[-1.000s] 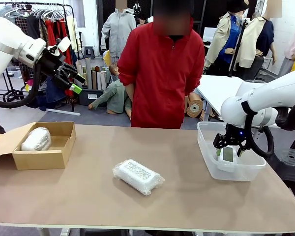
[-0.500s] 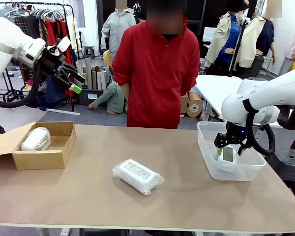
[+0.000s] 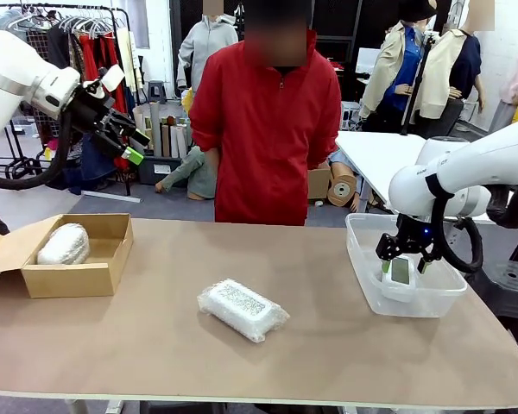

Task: Separate and place wrapped and unwrapped clocks.
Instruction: Pick up the Digital clock indicated by the person.

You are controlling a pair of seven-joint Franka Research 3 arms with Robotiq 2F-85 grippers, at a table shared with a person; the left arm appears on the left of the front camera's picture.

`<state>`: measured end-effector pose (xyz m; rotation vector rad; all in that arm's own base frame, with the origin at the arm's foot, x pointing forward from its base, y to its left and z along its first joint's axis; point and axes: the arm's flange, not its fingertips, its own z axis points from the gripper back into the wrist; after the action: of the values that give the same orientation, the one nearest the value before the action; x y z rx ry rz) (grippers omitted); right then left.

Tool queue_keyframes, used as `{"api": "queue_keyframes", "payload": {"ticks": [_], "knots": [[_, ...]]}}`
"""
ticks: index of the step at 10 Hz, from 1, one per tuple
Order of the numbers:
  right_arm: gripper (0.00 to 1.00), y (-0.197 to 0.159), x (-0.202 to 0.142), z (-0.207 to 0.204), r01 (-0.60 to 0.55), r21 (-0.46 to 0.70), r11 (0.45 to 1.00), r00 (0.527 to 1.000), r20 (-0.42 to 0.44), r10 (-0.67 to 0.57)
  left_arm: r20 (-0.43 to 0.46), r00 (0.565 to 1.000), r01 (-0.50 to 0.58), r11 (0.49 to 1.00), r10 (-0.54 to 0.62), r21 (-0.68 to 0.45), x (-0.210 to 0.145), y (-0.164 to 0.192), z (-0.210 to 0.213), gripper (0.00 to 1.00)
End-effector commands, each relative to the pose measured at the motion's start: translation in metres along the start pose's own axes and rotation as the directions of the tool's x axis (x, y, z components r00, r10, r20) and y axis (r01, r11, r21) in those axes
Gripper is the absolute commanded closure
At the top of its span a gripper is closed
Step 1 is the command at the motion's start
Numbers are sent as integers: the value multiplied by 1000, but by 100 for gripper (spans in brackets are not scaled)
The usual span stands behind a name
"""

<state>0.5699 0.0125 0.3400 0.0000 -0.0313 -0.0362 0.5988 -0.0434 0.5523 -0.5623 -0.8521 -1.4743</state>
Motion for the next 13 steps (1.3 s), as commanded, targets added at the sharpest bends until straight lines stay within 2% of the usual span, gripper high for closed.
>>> {"api": "queue_keyframes", "payload": {"ticks": [1, 2, 3, 4, 5, 6, 7, 8, 9, 11, 12, 13], "knots": [[0, 4, 0, 30, -108, -42, 993, 994, -7, 108, 0, 1000, -1, 1000, 1, -1, 0, -2, 1, 0], [0, 13, -12, 43, -193, -68, 979, 981, -7, 193, 0, 1000, -1, 1000, 1, -1, 0, -2, 1, 0], [0, 15, -15, 69, -314, -109, 943, 949, -18, 314, 0, 1000, -1, 1000, 1, -1, 0, -2, 1, 0], [0, 24, -26, 85, -415, -120, 902, 908, -108, 404, 0, 1000, -1, 1000, 1, -1, 0, -2, 1, 0], [0, 29, -23, 97, -504, -136, 853, 864, -85, 496, 0, 1000, -1, 1000, 1, -1, 0, -2, 1, 0], [0, 38, -26, 116, -642, -117, 758, 767, -123, 630, 0, 1000, -1, 1000, 1, -1, 0, -2, 1, 0], [0, 49, -28, 132, -700, -89, 708, 714, -100, 693, 0, 1000, -1, 1000, 1, -1, 0, -2, 1, 0], [0, 58, -27, 152, -780, -60, 623, 626, -92, 775, 0, 1000, -1, 1000, 1, -1, 0, -2, 1, 0], [0, 66, -27, 167, -828, -28, 560, 561, -59, 826, 0, 1000, -1, 1000, 1, -1, 0, -2, 1, 0], [0, 73, -22, 190, -925, 84, 372, 377, 59, 924, 0, 1000, -1, 1000, 1, -1, 0, -2, 1, 0], [0, 77, -20, 197, -954, 97, 283, 294, 126, 947, 0, 1000, -1, 1000, 1, -1, 0, -2, 1, 0], [0, 78, -22, 204, -981, 62, 183, 192, 207, 959, 0, 1000, -1, 1000, 1, -1, 0, -2, 1, 0]]}}
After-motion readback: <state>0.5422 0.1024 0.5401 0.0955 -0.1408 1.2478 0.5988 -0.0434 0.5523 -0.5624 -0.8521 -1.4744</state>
